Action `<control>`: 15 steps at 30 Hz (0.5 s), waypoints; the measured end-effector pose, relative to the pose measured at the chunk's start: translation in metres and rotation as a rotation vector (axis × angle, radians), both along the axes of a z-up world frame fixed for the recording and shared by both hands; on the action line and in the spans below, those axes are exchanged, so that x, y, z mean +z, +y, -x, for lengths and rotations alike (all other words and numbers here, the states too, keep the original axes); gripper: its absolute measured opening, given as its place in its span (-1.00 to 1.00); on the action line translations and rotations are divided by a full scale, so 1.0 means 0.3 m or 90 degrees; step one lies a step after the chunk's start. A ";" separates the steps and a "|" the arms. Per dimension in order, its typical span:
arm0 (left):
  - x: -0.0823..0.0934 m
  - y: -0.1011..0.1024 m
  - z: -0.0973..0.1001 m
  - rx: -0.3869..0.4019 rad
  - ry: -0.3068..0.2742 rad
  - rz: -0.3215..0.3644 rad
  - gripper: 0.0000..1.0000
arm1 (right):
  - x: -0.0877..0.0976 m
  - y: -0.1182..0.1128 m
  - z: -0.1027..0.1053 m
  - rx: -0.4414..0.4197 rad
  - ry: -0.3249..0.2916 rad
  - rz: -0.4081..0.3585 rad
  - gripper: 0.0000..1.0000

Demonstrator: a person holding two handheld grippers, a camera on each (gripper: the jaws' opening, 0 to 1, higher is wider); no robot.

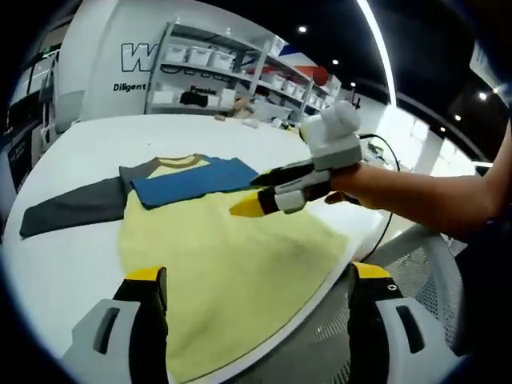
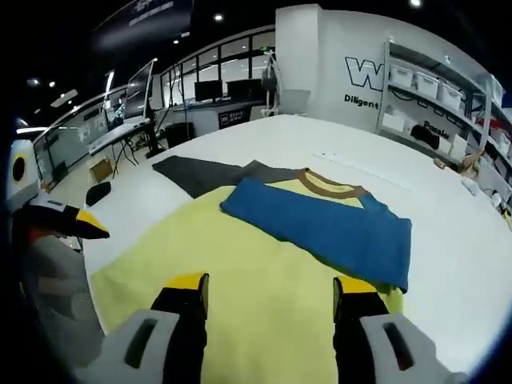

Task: Fold the garment on the visible template until the final outline fits inside the template.

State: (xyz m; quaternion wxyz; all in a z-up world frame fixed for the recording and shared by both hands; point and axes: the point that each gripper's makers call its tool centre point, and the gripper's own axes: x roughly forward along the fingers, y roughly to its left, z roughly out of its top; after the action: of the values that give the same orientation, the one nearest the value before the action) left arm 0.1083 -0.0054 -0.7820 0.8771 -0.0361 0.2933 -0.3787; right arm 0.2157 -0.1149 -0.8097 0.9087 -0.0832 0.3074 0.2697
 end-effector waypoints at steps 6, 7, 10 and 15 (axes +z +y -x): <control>-0.008 0.002 -0.002 -0.004 0.000 -0.004 0.78 | 0.061 -0.095 0.087 -0.041 -0.013 -0.010 0.25; -0.009 0.001 -0.002 -0.005 0.001 -0.004 0.79 | 0.071 -0.105 0.100 -0.047 -0.015 -0.015 0.24; -0.011 -0.002 0.001 -0.006 0.002 -0.008 0.78 | 0.085 -0.126 0.153 -0.056 -0.020 -0.016 0.23; -0.006 0.016 -0.013 0.009 -0.001 -0.007 0.76 | 0.062 -0.140 0.194 -0.071 -0.013 -0.026 0.21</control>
State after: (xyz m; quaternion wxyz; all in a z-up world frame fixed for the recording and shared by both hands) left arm 0.1124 -0.0005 -0.7837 0.8802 -0.0333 0.2942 -0.3708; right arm 0.1575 -0.1569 -0.7911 0.9270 -0.0503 0.2969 0.2236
